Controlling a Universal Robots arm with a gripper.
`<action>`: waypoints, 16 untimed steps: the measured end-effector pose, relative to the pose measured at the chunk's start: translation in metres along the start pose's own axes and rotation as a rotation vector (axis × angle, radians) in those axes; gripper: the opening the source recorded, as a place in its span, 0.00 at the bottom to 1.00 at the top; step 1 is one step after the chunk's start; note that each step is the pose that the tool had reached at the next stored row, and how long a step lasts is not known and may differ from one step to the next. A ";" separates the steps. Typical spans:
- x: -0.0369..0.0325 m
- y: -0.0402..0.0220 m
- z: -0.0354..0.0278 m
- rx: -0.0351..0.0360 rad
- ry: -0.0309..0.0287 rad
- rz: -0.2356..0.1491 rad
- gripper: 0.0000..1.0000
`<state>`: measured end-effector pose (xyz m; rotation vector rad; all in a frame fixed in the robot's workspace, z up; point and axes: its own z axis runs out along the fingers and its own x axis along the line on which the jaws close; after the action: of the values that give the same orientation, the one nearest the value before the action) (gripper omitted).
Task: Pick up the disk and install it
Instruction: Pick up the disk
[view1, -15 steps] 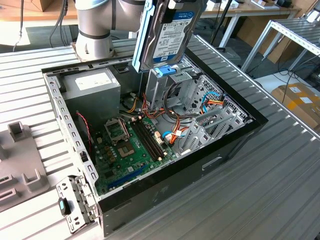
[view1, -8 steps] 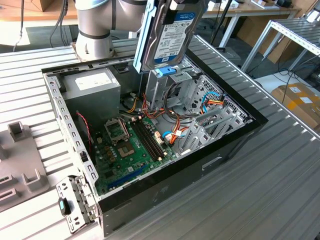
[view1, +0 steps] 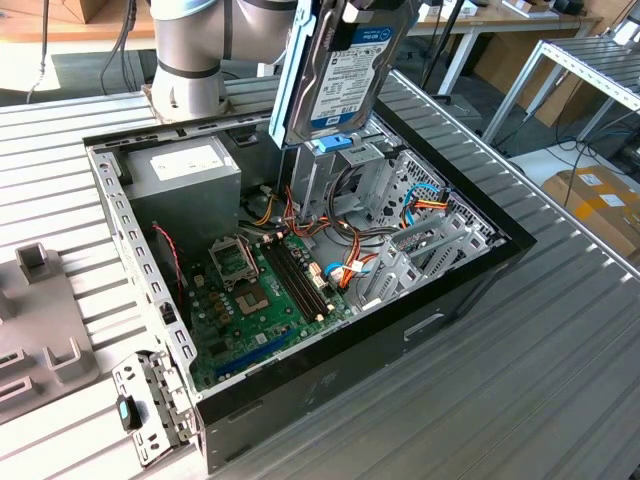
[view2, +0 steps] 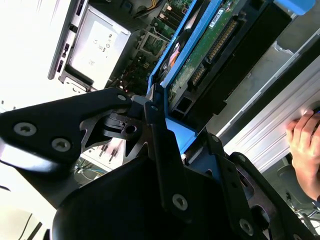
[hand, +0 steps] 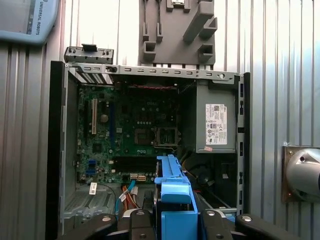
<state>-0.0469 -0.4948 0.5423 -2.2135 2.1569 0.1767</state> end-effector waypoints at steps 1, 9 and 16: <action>0.0002 -0.0001 0.0000 0.0000 0.0001 0.000 0.37; 0.0027 -0.0012 0.0001 0.0000 0.0001 0.000 0.37; 0.0056 -0.0023 0.0002 0.0000 0.0001 0.000 0.37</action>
<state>-0.0445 -0.5003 0.5414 -2.2134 2.1570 0.1766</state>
